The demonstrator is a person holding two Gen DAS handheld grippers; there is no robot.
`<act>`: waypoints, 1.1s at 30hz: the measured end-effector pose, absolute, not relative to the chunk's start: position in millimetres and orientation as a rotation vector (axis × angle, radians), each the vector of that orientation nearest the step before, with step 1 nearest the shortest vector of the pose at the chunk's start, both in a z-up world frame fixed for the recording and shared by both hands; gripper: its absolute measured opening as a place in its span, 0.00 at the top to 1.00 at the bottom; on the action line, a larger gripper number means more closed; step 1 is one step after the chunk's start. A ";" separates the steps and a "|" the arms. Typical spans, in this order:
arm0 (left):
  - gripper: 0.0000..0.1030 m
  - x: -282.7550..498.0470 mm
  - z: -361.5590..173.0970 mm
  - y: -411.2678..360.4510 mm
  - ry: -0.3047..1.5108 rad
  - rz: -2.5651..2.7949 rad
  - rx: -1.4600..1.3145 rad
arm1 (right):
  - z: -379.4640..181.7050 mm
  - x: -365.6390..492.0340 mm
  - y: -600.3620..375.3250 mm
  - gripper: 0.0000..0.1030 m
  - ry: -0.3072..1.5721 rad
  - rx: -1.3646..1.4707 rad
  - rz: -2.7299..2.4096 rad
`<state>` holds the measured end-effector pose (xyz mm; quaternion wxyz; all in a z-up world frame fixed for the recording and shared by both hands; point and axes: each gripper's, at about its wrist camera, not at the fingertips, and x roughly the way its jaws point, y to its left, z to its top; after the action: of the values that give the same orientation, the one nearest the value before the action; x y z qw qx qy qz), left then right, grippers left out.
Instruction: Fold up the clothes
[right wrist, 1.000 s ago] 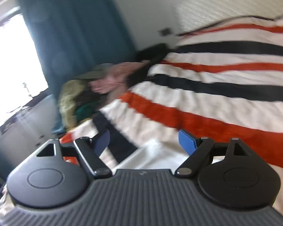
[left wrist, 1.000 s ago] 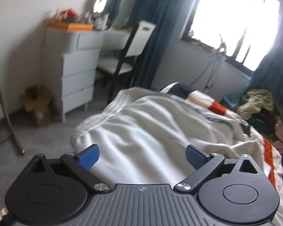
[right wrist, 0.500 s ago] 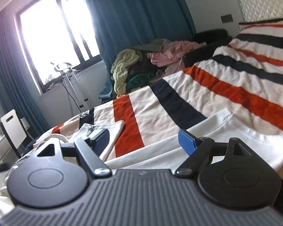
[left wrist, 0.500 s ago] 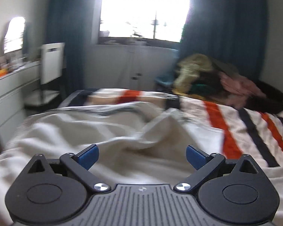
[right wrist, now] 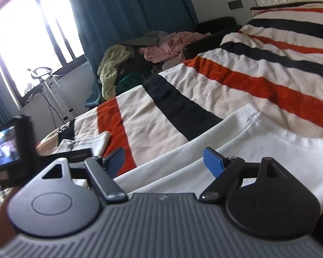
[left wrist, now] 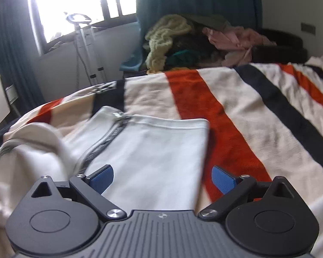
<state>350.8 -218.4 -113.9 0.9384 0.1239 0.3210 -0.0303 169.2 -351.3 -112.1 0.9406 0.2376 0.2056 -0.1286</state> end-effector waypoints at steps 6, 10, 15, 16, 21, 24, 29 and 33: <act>0.16 395.2 -142.4 -243.1 0.708 -0.056 0.272 | -129.3 187.8 -357.4 0.20 0.446 0.510 -0.293; 0.40 410.3 -150.7 -251.4 0.724 -0.070 0.275 | -136.5 192.5 -362.7 0.20 0.456 0.536 -0.306; 0.97 419.5 -140.1 -240.3 0.737 -0.086 0.102 | -140.1 190.3 -368.6 0.20 0.457 0.578 -0.320; 0.97 420.5 -137.1 -237.3 0.736 -0.085 0.065 | -140.1 189.5 -369.6 0.20 0.454 0.585 -0.326; 0.98 406.5 -106.1 -246.0 0.621 -0.131 0.050 | -138.9 184.4 -374.6 0.20 0.441 0.602 -0.370; 0.98 394.5 -80.2 -252.3 0.553 -0.229 -0.013 | -143.0 183.5 -378.9 0.20 0.470 0.613 -0.407; 0.98 373.7 -39.8 -281.1 0.462 -0.479 -0.095 | -148.9 174.8 -391.5 0.20 0.463 0.684 -0.457; 0.95 354.2 -31.2 -311.5 0.475 -0.702 -0.145 | -152.0 165.0 -402.2 0.20 0.422 0.741 -0.515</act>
<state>354.2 -311.5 -31.2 0.9091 -0.0702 0.2300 -0.3401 165.0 -402.2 -152.0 0.8785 0.3553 0.2026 -0.2471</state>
